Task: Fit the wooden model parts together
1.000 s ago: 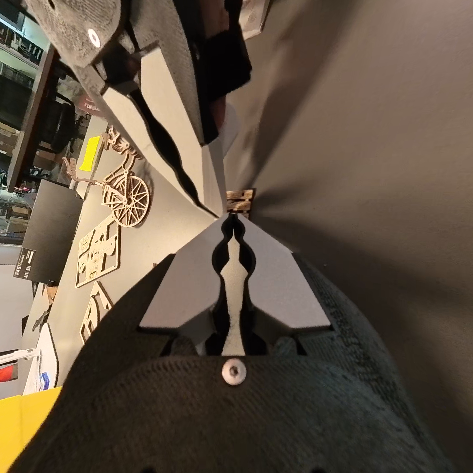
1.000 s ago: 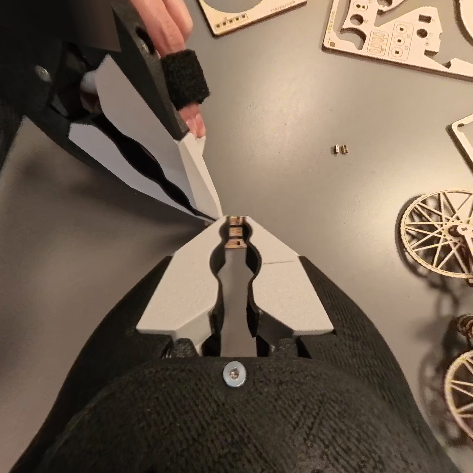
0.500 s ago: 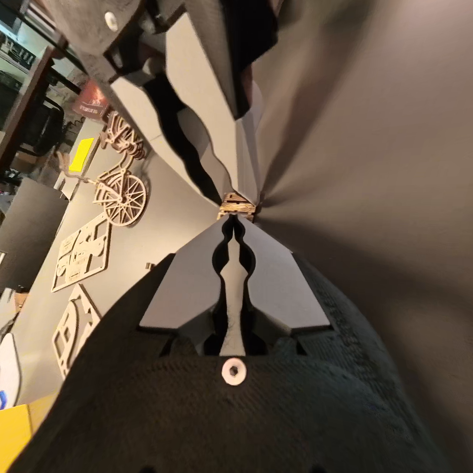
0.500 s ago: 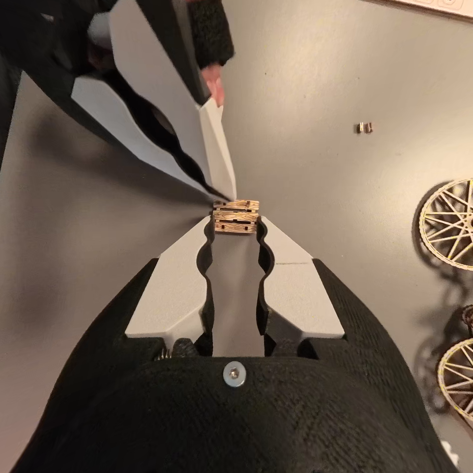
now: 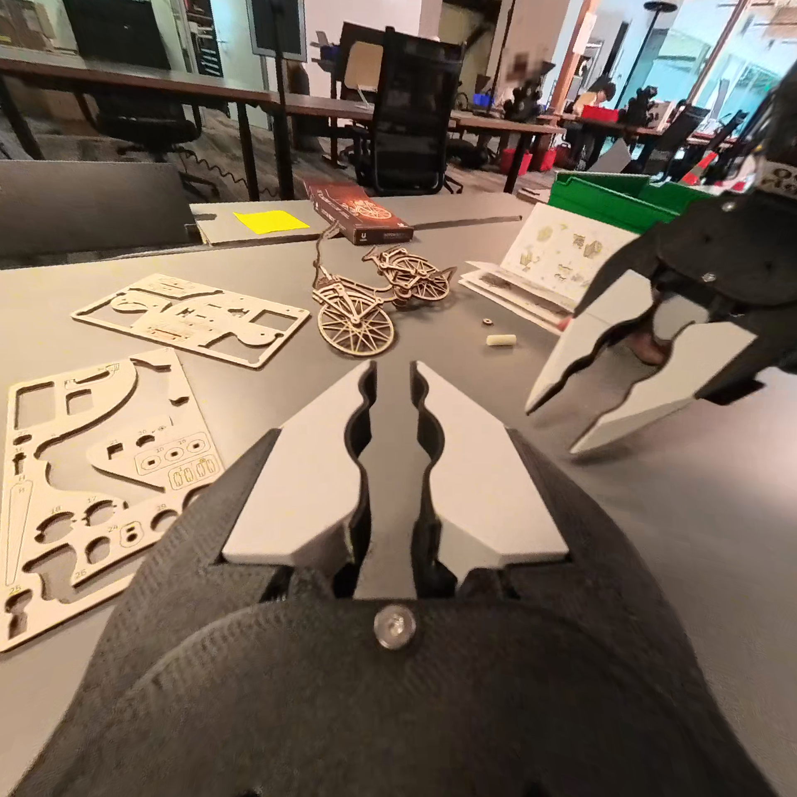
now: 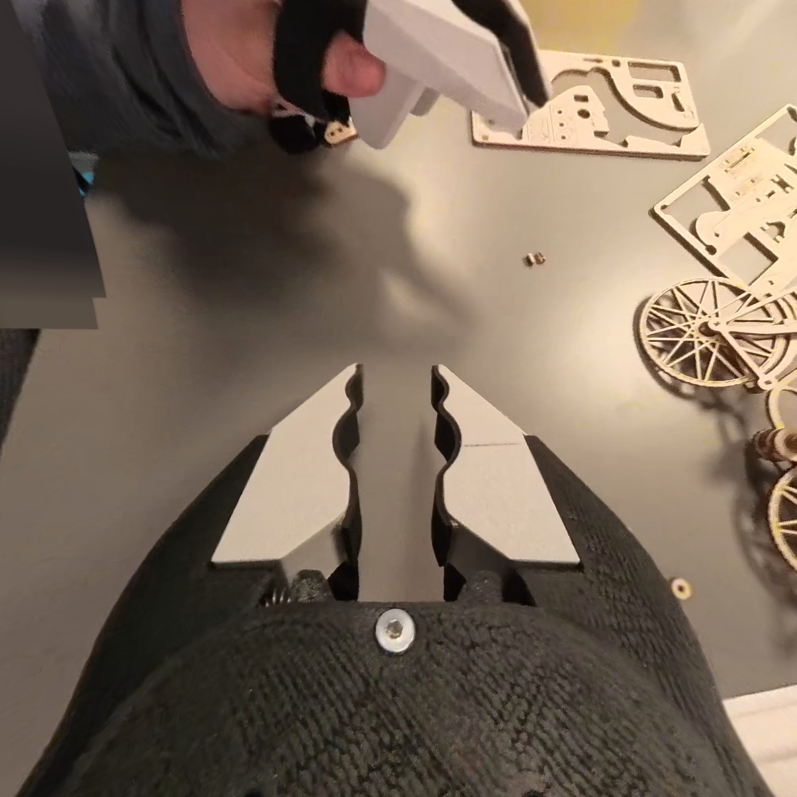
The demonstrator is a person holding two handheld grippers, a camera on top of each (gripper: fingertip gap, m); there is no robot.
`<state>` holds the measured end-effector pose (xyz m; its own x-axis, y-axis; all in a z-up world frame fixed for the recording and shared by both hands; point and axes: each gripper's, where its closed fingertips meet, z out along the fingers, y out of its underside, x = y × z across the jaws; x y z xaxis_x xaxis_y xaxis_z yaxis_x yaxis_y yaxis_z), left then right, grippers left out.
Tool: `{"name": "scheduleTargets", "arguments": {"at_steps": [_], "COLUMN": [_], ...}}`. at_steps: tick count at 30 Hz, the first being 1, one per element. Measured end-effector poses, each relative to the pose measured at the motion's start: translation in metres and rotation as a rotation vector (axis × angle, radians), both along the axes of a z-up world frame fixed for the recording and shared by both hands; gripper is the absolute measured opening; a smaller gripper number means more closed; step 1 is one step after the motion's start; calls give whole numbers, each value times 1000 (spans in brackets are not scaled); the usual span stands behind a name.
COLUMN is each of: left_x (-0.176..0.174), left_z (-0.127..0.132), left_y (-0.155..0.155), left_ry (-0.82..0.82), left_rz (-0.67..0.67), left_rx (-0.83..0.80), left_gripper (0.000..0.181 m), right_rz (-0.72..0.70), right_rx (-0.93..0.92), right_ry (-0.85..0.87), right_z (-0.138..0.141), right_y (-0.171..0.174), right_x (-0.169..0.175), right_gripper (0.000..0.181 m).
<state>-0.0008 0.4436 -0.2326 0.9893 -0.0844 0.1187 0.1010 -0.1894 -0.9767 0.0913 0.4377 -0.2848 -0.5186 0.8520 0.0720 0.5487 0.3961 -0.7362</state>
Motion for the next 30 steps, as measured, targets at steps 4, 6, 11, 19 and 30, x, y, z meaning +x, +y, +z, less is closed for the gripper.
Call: {"name": "scheduleTargets", "arguments": {"at_steps": [4, 6, 11, 19, 30], "left_x": [5, 9, 20, 19, 126], "left_z": [1, 2, 15, 42, -85], "left_y": [2, 1, -18, -115, -225], "left_ry": [75, 128, 205, 283, 339], "left_rz": [-8, -19, -29, 69, -272], "left_rx": [13, 23, 100, 190, -169], "left_gripper": [13, 13, 14, 13, 17], "right_rz": [-64, -114, -164, -274, -468], "right_rx": [-47, -33, 1, 81, 464], "right_ry": [91, 177, 246, 358, 629], "right_z": [6, 8, 12, 20, 47], "right_y": [-11, -12, -30, -63, -65], "right_x": [2, -2, 8, 38, 65], "right_gripper": [33, 33, 33, 33, 32]}}
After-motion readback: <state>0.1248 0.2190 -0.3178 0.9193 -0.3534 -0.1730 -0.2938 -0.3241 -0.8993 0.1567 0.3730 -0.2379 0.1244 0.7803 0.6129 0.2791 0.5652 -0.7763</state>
